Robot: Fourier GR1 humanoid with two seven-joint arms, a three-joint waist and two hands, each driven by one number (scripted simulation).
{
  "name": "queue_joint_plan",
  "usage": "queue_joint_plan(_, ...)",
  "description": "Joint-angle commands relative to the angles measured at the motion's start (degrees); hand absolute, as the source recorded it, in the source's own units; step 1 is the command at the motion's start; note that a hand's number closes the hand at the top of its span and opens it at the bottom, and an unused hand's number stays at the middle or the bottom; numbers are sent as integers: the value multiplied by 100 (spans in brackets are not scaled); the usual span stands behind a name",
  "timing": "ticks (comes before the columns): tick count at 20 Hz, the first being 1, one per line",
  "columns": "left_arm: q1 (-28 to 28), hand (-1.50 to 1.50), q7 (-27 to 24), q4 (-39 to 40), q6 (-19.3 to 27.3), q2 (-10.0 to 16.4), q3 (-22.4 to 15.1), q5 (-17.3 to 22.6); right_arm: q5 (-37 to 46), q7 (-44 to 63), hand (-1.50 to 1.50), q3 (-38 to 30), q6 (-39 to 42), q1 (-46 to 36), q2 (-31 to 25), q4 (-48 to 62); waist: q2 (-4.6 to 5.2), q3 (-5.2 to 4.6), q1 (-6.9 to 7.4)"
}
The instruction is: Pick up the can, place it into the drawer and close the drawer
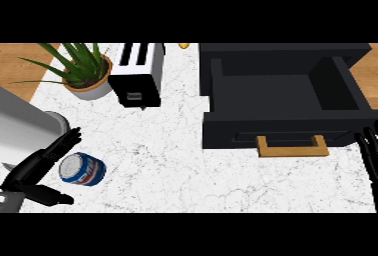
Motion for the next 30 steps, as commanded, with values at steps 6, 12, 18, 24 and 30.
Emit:
queue_joint_plan(6, -611, -150, -585, 806, -457, -128, -202, -36, 124, -16, -150, 22, -123, -367, 64, 284, 42, -55, 36)
queue_joint_plan(12, -790, -150, -1040, 1443, -396, -74, -315, -148, -341, -17, -150, -293, 224, 266, -63, -108, 41, -58, -38)
queue_joint_plan(18, -879, -150, -711, 1289, -317, -383, -469, -84, -520, -8, -150, -446, 336, 211, -162, -151, 24, -51, 0)
queue_joint_plan(24, -917, -150, -745, 1180, -413, -489, -680, -110, -367, 168, -150, -285, 231, 138, -52, -261, 22, -51, 22)
queue_joint_plan(30, -975, 150, -655, 1015, -336, -669, -701, 60, -189, -82, -150, -123, 277, 459, 153, -333, 22, -51, 13)
